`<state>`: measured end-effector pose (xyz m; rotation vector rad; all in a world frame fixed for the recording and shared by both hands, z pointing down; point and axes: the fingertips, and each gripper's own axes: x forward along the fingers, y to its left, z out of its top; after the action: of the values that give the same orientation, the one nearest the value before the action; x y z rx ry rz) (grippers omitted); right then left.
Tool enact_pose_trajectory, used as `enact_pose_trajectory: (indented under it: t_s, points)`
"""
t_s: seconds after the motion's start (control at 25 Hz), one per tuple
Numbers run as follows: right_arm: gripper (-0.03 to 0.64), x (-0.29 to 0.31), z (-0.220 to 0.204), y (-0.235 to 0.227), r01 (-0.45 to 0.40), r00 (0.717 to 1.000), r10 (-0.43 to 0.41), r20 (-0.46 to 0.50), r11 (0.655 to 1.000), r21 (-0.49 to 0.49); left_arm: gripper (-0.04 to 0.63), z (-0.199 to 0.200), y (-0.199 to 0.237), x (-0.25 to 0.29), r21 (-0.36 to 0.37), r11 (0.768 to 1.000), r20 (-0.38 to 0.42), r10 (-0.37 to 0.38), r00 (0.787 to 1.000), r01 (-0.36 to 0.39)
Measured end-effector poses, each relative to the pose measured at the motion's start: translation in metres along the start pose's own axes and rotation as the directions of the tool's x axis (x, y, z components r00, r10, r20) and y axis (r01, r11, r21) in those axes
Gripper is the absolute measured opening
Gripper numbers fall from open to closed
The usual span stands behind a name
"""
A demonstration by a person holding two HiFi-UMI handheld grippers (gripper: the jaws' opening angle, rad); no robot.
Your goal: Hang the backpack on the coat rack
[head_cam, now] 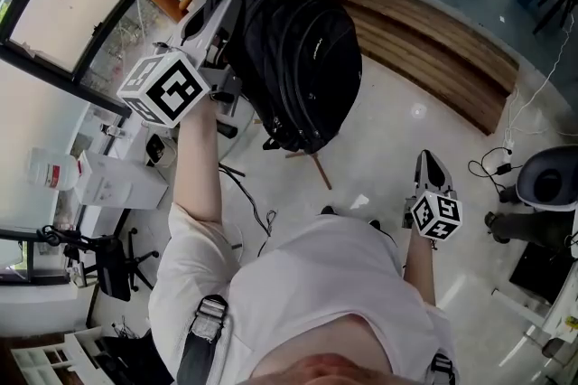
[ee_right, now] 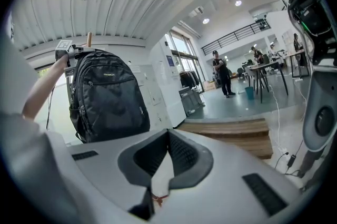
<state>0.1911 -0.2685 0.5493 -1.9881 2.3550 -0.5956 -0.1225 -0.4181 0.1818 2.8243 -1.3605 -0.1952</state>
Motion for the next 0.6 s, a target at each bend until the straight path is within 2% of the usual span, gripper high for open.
enact_pose_trajectory:
  t_s: [0.6]
  points:
    - [0.009, 0.0, 0.0, 0.001, -0.002, 1.0, 0.002, -0.015, 1.0, -0.01, 0.058, -0.029, 0.022, 0.002, -0.075, 0.996, -0.026, 0.056, 0.998, -0.058]
